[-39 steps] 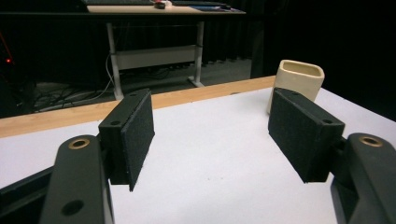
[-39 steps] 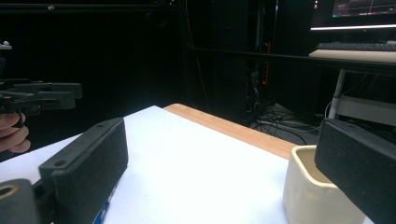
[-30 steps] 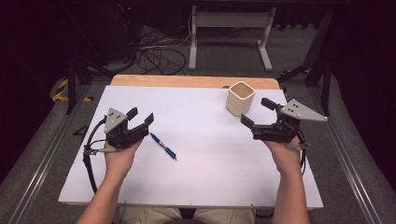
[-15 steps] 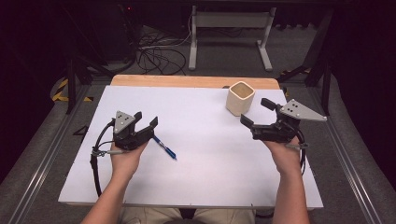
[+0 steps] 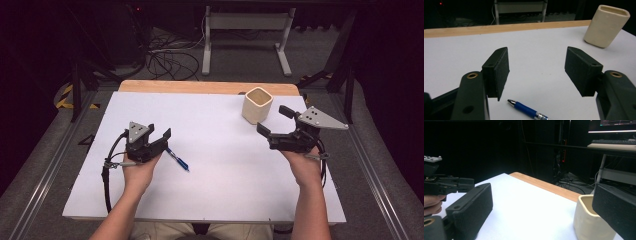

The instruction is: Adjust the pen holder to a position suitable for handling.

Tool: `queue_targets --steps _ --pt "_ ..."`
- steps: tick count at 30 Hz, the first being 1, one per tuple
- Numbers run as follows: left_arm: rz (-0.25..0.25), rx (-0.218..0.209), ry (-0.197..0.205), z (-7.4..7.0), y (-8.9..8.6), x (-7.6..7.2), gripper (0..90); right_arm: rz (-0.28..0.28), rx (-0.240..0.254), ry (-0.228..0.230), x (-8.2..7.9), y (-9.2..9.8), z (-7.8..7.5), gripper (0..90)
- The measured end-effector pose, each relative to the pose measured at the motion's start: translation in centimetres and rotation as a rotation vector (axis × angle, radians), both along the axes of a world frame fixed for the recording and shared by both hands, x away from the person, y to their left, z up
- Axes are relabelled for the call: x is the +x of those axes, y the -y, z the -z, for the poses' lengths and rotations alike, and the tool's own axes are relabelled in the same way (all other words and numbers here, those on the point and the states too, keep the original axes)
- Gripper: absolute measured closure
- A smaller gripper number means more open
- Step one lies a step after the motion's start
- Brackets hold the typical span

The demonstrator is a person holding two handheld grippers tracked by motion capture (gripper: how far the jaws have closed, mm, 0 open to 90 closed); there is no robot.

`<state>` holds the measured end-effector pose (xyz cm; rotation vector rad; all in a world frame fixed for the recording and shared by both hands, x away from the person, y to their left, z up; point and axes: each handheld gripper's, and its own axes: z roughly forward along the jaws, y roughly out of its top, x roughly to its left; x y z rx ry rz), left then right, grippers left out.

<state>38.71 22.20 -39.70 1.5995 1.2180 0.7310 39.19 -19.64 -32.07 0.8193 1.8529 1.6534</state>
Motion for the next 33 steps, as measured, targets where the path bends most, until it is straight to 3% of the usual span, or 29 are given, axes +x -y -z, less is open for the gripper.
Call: queue_targets --steps 11,26,33 --pt "-0.012 -0.009 -0.054 0.8 0.1 0.4 40.7 0.005 -0.008 0.005 0.0 -0.2 0.0 3.8" --pt "-0.056 0.018 -0.155 2.3 0.4 1.2 43.9 0.004 -0.006 0.005 -0.1 -0.1 -0.1 3.8" --pt "-0.053 0.016 -0.193 3.1 0.3 1.7 47.6 0.003 -0.009 0.000 -0.1 -0.2 -0.1 3.8"
